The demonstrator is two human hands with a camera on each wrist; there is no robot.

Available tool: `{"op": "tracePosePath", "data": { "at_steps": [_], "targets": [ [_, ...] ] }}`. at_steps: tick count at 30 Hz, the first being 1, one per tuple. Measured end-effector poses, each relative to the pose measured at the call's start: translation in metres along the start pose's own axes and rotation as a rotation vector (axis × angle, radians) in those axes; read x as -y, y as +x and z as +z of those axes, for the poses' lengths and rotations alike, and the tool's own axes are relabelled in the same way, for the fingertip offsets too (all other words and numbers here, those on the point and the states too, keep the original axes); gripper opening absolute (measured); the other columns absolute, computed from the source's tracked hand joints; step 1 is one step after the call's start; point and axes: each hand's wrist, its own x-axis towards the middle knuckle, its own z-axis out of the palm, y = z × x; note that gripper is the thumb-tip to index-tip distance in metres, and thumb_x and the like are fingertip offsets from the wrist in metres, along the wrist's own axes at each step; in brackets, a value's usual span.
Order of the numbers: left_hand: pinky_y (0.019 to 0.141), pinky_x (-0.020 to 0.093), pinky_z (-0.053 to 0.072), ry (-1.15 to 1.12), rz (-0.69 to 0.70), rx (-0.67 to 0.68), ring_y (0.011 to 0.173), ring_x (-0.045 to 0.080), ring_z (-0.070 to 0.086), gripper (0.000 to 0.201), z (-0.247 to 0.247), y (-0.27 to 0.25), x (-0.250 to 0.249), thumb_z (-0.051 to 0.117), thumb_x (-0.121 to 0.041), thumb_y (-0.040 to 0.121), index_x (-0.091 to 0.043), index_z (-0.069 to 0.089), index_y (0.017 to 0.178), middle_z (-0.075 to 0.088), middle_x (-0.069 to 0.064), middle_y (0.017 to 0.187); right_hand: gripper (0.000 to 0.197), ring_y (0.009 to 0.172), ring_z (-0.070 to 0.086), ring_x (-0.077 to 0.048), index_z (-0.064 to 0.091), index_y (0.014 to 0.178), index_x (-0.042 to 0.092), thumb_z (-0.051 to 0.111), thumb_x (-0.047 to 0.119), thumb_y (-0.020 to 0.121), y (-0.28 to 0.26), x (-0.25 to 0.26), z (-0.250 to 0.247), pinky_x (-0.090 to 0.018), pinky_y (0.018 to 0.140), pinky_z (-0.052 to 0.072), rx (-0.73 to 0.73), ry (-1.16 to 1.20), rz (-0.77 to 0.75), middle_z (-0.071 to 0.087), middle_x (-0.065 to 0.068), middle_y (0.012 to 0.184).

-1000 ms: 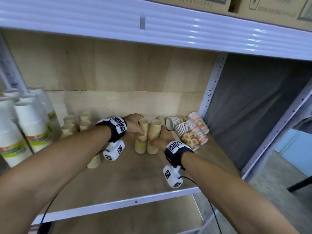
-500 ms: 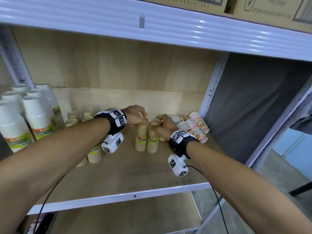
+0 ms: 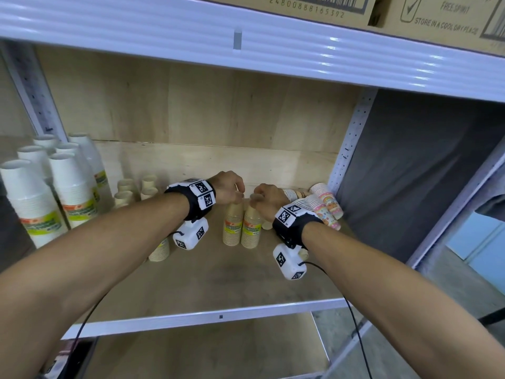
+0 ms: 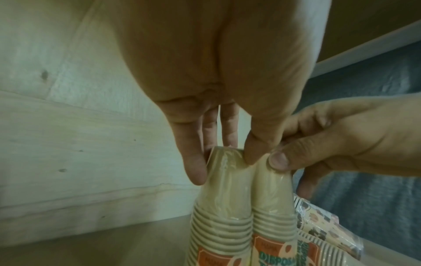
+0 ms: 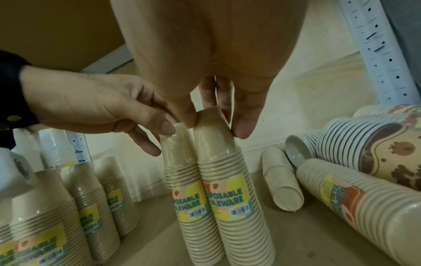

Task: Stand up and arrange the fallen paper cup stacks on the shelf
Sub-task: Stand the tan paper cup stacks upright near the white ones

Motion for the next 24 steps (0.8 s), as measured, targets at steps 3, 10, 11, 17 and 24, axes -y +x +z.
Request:
{"op": "tracePosePath", "data": {
  "at_steps": [3, 10, 11, 17, 24],
  "targets": [
    [0.080, 0.028, 0.049, 0.003, 0.000, 0.004, 0.097, 0.019, 0.057, 0.030, 0.000, -0.001, -0.002, 0.066, -0.024, 0.088, -0.018, 0.066, 0.117, 0.058, 0.004, 0.115, 0.021, 0.089, 0.061, -0.024, 0.065, 0.100, 0.015, 0.057, 0.026, 0.085, 0.000, 0.000, -0.002, -0.027, 0.063, 0.040, 0.008, -0.007, -0.009, 0.067, -0.005, 0.097],
    [0.077, 0.025, 0.044, 0.036, 0.002, 0.044, 0.100, 0.018, 0.056, 0.028, -0.005, -0.006, -0.005, 0.067, -0.014, 0.085, -0.021, 0.068, 0.113, 0.056, 0.001, 0.112, 0.037, 0.112, 0.060, -0.026, 0.062, 0.126, 0.019, 0.055, 0.024, 0.090, -0.002, 0.009, -0.008, -0.032, 0.088, 0.050, 0.060, -0.154, -0.100, 0.064, -0.006, 0.125],
    [0.075, 0.025, 0.044, 0.055, -0.008, 0.054, 0.097, 0.017, 0.055, 0.028, -0.006, -0.008, -0.007, 0.067, -0.014, 0.085, -0.022, 0.069, 0.112, 0.056, 0.000, 0.111, 0.037, 0.113, 0.059, -0.026, 0.063, 0.126, 0.018, 0.054, 0.023, 0.090, -0.002, 0.013, -0.012, -0.033, 0.089, 0.050, 0.082, -0.191, -0.129, 0.063, -0.006, 0.125],
    [0.056, 0.022, 0.052, 0.099, -0.122, 0.142, 0.070, 0.017, 0.064, 0.029, -0.026, -0.024, -0.012, 0.071, -0.011, 0.081, -0.020, 0.071, 0.109, 0.059, 0.001, 0.102, 0.033, 0.100, 0.065, -0.023, 0.069, 0.117, 0.014, 0.065, 0.019, 0.084, -0.011, 0.043, -0.025, -0.024, 0.068, 0.045, 0.241, -0.315, -0.244, 0.068, -0.007, 0.111],
    [0.053, 0.022, 0.055, 0.094, -0.257, 0.245, 0.077, 0.020, 0.068, 0.032, -0.052, -0.057, 0.000, 0.076, -0.004, 0.076, -0.017, 0.072, 0.105, 0.065, 0.010, 0.108, 0.025, 0.067, 0.065, -0.015, 0.072, 0.099, 0.012, 0.075, 0.018, 0.075, -0.016, 0.079, -0.019, -0.020, 0.054, 0.049, 0.430, -0.315, -0.291, 0.069, -0.005, 0.088]
  ]
}}
